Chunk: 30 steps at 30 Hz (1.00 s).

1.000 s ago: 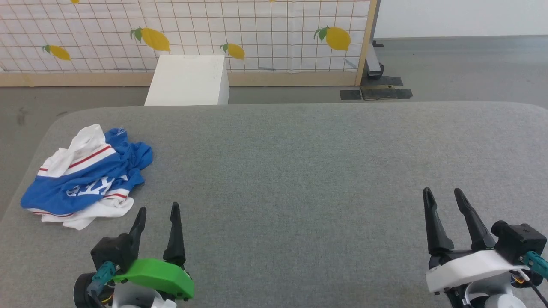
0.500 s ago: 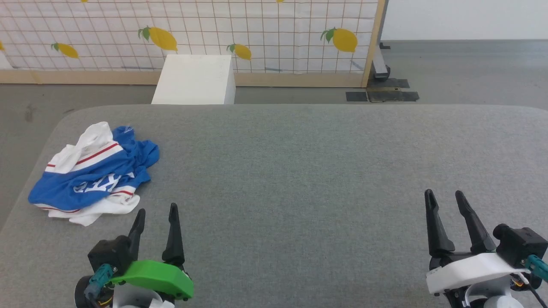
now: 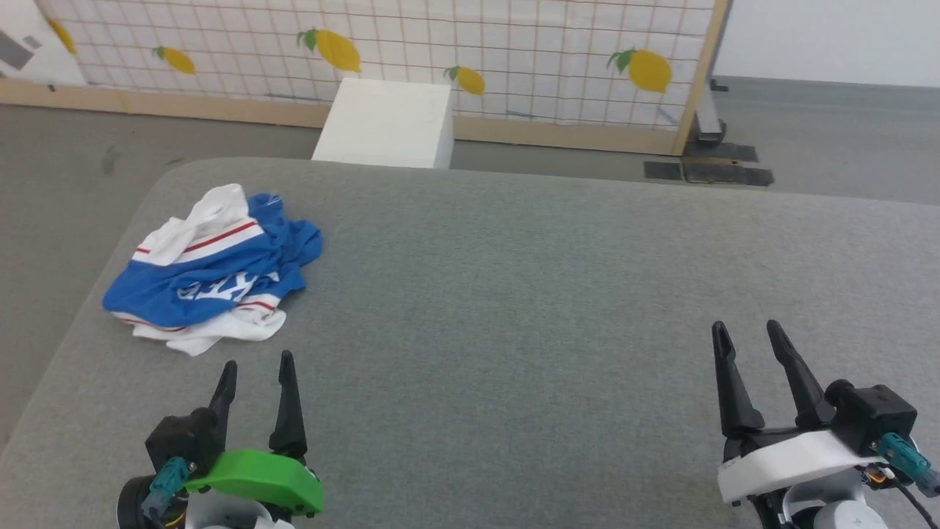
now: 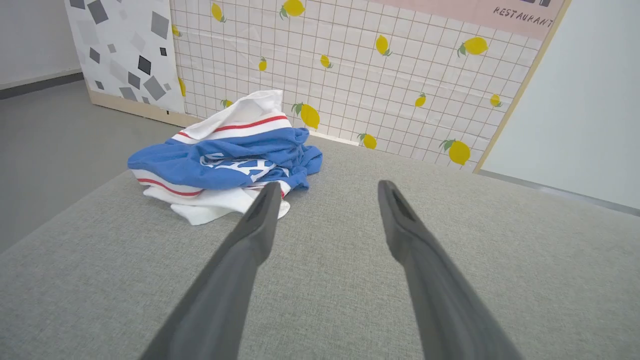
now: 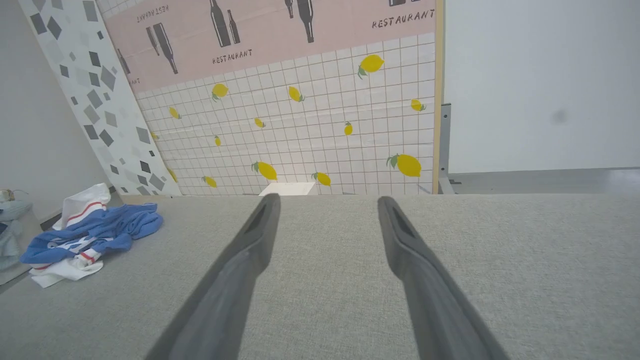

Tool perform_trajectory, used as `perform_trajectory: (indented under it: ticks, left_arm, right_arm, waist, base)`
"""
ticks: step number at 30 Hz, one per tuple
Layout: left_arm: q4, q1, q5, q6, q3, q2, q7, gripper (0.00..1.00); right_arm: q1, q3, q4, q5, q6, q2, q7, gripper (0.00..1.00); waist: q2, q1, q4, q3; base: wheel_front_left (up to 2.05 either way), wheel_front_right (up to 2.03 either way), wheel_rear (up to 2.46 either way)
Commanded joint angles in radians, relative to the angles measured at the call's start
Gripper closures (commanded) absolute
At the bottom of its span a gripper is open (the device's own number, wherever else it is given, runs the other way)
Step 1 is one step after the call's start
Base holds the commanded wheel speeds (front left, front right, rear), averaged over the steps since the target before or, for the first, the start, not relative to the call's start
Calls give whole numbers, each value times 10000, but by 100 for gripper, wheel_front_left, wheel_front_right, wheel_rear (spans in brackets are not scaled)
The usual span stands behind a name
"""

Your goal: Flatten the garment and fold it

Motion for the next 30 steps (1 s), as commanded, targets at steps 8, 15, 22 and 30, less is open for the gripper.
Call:
perform_trajectory:
  ticks: [8,15,22,30]
  left_arm:
    - [112,-106,344,87,80,-48,-249,0]
    - [139,32,402,118,294,-35,-395,0]
    - [173,233,470,99,407,-4,-488,0]
    - [245,383,681,99,393,105,-488,0]
  right_arm:
    - [-217,212,324,-169,-12,5,-258,0]
    - [-232,475,651,-179,-13,5,-404,0]
    - [-211,732,878,-265,-13,5,-498,0]
    - [-258,914,1015,-390,-13,5,-498,0]
  waist:
    - [0,0,1116,18]
    - [0,0,1894,-79]
    - [0,0,2522,-204]
    - [0,0,3111,-214]
  base:
    - [0,0,0]
    - [0,0,0]
    - [0,0,0]
    - [0,0,0]
